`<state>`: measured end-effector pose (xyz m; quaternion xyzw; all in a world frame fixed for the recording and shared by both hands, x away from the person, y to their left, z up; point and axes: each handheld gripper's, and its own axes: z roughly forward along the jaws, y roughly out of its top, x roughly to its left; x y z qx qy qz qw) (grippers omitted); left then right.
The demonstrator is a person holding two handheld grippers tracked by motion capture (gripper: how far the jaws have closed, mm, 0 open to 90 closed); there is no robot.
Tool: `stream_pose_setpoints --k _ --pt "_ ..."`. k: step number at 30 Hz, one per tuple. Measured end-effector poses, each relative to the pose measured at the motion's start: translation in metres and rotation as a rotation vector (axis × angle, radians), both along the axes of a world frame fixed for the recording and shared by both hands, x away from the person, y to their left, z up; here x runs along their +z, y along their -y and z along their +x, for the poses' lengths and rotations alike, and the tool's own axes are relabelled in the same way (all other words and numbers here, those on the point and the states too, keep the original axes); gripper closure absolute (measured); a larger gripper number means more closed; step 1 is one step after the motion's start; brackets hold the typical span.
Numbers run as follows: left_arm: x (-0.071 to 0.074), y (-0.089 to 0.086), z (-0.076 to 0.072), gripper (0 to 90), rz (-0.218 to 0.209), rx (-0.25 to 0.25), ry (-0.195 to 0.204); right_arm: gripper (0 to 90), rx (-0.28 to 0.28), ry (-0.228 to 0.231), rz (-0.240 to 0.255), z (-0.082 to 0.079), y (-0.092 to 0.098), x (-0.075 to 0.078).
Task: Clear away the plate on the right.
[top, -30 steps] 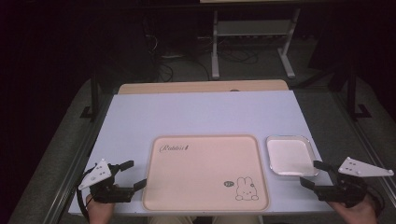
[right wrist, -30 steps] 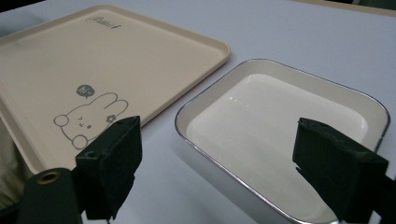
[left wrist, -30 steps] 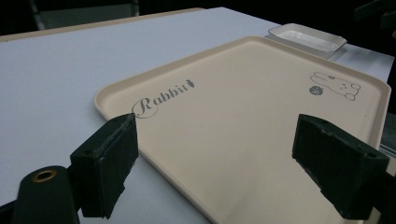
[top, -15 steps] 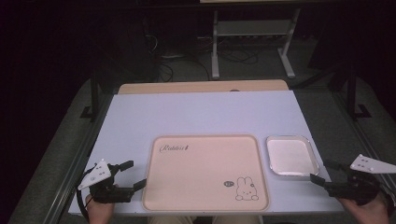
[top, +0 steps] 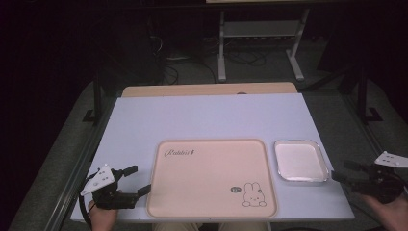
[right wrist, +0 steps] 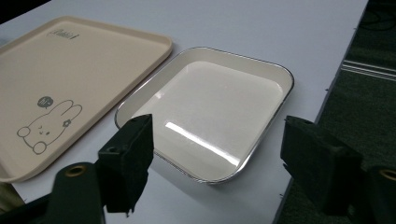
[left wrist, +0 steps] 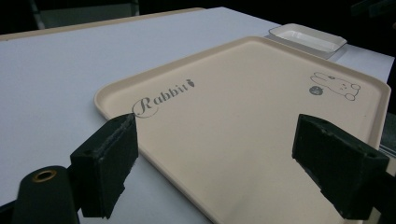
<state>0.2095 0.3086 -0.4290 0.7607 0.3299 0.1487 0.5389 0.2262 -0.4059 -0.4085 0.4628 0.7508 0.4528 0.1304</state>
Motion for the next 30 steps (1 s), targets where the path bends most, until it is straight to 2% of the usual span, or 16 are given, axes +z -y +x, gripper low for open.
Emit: stream_pose_setpoints --k 9,15,19,27,30 --pt "0.000 0.000 0.000 14.0 0.000 -0.001 -0.001 30.1 -0.031 -0.075 0.015 0.018 0.012 0.003" --pt "-0.001 0.000 0.001 14.0 -0.008 0.004 -0.004 33.7 -0.050 -0.134 0.033 0.032 0.017 -0.001" --pt "-0.001 0.000 0.001 14.0 -0.008 0.003 -0.006 36.4 -0.064 -0.165 0.031 0.040 0.017 -0.004" --pt "-0.001 0.000 0.001 14.0 -0.005 0.002 -0.009 41.5 -0.068 -0.268 0.026 0.057 0.013 -0.008" --pt "-0.001 0.000 0.001 14.0 -0.004 0.001 -0.007 43.9 -0.078 -0.286 0.034 0.063 0.011 -0.008"
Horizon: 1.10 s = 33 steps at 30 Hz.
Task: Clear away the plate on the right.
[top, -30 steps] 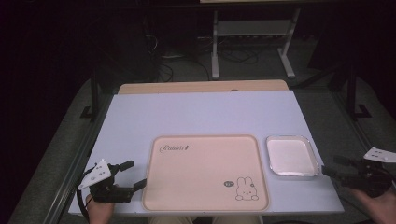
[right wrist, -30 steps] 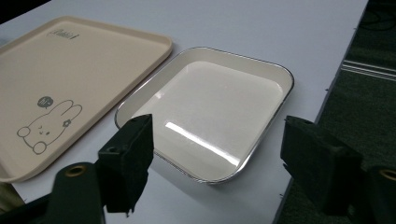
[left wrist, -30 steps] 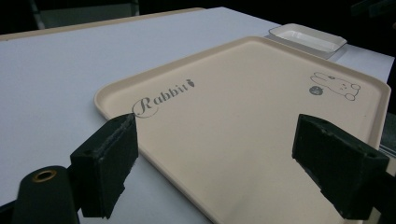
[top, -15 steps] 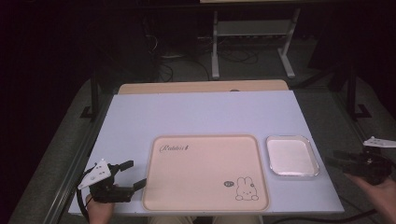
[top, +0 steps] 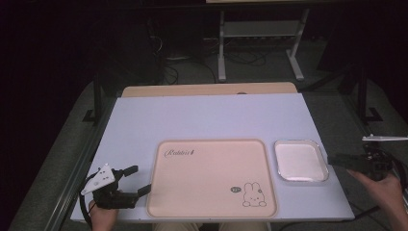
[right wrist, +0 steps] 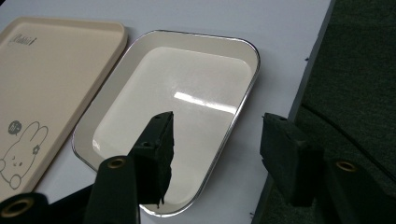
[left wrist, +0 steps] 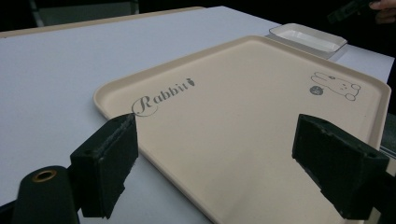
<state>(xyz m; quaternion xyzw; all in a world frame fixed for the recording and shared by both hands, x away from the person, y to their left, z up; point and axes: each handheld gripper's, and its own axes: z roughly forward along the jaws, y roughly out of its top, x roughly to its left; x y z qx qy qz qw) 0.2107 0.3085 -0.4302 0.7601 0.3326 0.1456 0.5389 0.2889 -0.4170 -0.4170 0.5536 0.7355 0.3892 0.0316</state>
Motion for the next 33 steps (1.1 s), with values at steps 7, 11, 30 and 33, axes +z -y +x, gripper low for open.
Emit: stream_pose_setpoints --k 7,11,30,33 --pt "0.000 0.000 0.000 14.0 0.001 -0.003 0.001 49.2 -0.010 -0.070 0.017 0.014 -0.005 0.001" --pt "0.000 0.000 0.000 14.0 -0.004 -0.002 0.001 53.1 0.003 -0.106 0.024 0.022 -0.007 0.001" --pt "0.000 0.000 0.001 14.0 -0.002 -0.002 0.000 66.7 -0.046 -0.235 -0.022 0.043 -0.011 -0.008" --pt "0.000 0.001 0.001 14.0 -0.005 -0.003 0.000 68.1 -0.048 -0.250 -0.030 0.044 -0.011 -0.009"
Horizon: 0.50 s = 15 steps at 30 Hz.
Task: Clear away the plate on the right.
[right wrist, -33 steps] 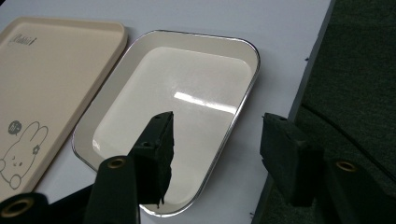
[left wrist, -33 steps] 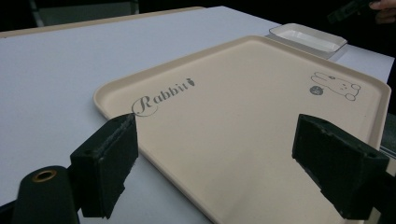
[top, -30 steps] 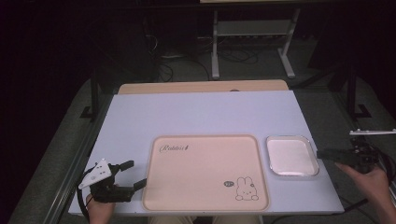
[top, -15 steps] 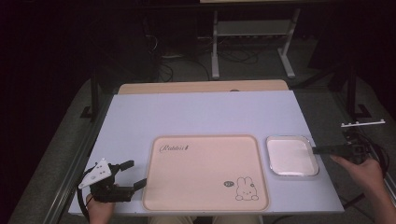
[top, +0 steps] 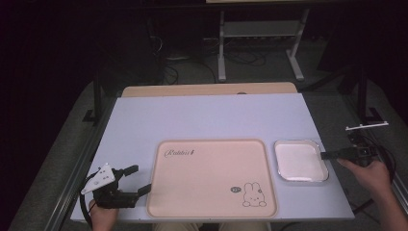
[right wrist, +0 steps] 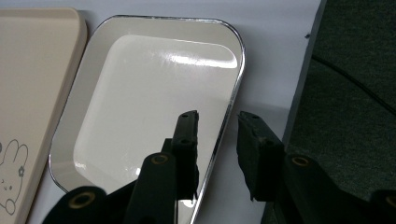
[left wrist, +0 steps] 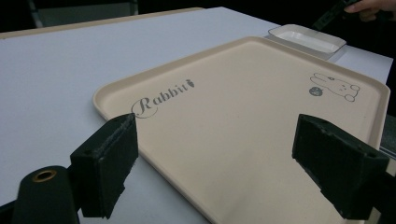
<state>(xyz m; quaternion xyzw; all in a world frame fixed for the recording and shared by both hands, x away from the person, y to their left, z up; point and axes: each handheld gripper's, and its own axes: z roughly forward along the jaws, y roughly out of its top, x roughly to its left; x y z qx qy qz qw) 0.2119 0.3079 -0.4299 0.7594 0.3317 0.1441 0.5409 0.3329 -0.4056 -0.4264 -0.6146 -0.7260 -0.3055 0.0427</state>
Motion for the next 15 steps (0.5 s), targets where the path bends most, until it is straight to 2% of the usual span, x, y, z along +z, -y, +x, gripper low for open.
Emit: stream_pose_setpoints --k 9,15 --pt "0.0002 0.0002 0.0001 14.0 0.000 0.000 0.001 72.7 -0.013 -0.058 -0.034 0.0045 -0.0039 -0.0042" --pt "0.0003 0.0006 0.0002 14.0 0.001 -0.001 0.000 74.5 -0.017 -0.081 -0.040 0.0053 -0.0075 -0.0061"
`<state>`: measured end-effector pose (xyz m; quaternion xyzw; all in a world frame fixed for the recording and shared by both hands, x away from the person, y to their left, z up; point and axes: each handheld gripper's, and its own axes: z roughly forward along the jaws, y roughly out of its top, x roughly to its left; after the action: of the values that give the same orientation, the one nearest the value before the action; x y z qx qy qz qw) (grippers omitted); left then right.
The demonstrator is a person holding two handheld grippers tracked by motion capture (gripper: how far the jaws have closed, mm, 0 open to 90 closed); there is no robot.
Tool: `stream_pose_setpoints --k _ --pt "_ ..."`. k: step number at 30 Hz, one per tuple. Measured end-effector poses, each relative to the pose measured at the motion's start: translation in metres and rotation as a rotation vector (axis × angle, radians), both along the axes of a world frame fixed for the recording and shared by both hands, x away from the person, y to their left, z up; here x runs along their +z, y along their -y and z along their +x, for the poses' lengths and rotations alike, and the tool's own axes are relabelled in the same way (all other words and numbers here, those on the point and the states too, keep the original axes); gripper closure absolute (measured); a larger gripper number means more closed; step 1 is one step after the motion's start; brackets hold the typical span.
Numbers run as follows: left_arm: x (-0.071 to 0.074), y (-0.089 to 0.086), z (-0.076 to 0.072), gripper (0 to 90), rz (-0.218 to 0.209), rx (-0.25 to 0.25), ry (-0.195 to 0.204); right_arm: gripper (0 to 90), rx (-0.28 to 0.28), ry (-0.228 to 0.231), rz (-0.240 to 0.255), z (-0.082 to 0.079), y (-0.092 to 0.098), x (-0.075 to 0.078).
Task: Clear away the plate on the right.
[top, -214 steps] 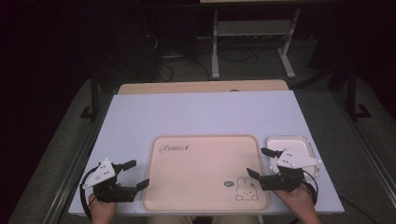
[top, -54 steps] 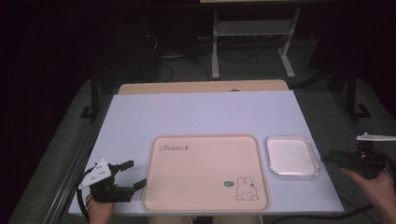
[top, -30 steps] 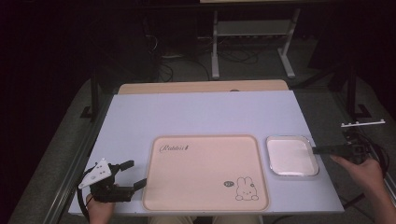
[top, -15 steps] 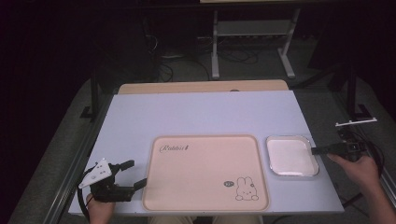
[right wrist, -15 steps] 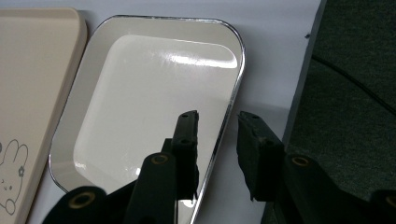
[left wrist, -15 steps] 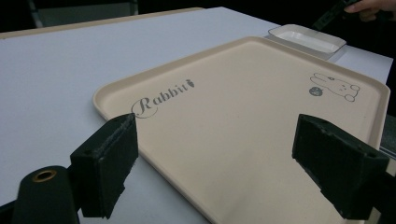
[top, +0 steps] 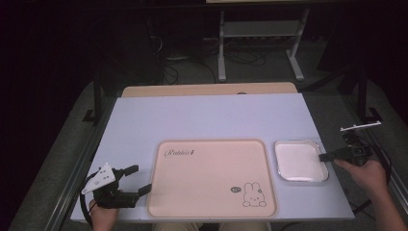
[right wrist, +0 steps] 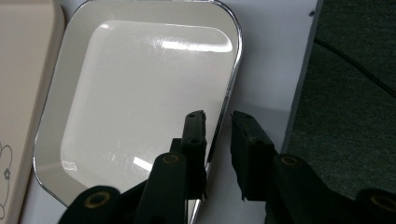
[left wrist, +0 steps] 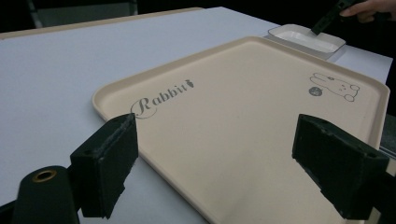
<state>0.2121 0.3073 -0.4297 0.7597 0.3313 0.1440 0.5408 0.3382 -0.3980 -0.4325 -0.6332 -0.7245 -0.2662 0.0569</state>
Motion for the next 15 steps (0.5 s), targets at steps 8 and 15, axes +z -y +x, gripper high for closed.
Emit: stream_pose_setpoints --k 8,15 --pt "0.0001 0.0000 0.0001 14.0 0.000 -0.001 0.000 78.6 -0.015 -0.010 -0.018 0.0025 -0.0054 -0.0012" --pt "0.0002 -0.0004 0.0000 14.0 -0.003 -0.001 0.002 82.0 -0.026 -0.022 -0.029 0.0036 -0.0085 -0.0042"
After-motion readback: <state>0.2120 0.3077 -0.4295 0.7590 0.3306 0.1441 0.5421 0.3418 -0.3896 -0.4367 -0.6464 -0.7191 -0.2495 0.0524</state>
